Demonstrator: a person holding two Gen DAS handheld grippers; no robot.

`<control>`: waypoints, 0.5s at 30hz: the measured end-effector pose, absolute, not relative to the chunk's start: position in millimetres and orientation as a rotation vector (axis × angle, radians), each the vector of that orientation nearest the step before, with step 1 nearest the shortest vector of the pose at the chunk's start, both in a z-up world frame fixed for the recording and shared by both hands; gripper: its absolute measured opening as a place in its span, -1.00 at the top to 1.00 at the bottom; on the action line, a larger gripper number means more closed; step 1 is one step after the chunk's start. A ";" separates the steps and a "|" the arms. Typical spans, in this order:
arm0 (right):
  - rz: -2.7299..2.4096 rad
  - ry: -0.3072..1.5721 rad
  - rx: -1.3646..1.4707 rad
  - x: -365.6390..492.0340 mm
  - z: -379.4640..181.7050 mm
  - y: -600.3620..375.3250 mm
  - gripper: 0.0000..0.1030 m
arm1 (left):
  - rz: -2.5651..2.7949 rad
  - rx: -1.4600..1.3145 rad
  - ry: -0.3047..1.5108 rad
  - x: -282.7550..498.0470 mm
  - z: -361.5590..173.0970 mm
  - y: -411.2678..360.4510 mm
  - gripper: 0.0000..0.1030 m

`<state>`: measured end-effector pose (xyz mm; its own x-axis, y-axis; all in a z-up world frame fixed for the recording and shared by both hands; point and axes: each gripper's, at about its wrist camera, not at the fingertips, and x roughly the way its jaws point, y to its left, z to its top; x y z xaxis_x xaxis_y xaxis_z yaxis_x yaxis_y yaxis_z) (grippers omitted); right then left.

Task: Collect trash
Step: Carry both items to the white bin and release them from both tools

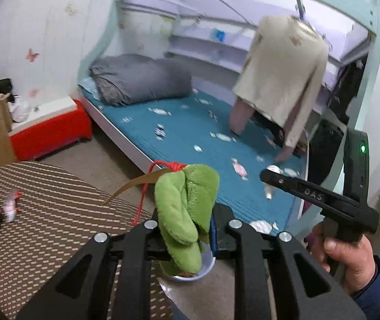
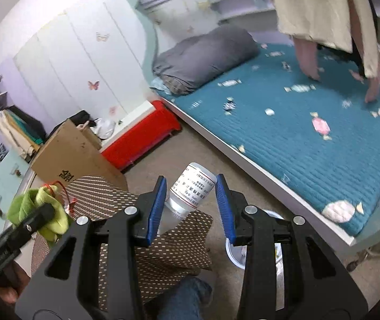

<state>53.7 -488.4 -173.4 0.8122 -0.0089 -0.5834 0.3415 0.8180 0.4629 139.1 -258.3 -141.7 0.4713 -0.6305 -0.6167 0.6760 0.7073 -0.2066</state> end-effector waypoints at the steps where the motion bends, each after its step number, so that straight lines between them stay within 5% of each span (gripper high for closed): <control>1: -0.208 0.617 0.594 55.8 -180.5 -493.2 0.27 | -0.809 0.075 0.742 141.3 -147.8 -265.9 0.65; 15: -0.281 0.793 0.719 82.0 -279.2 -539.5 0.27 | -0.854 0.217 1.021 181.7 -259.1 -371.5 0.65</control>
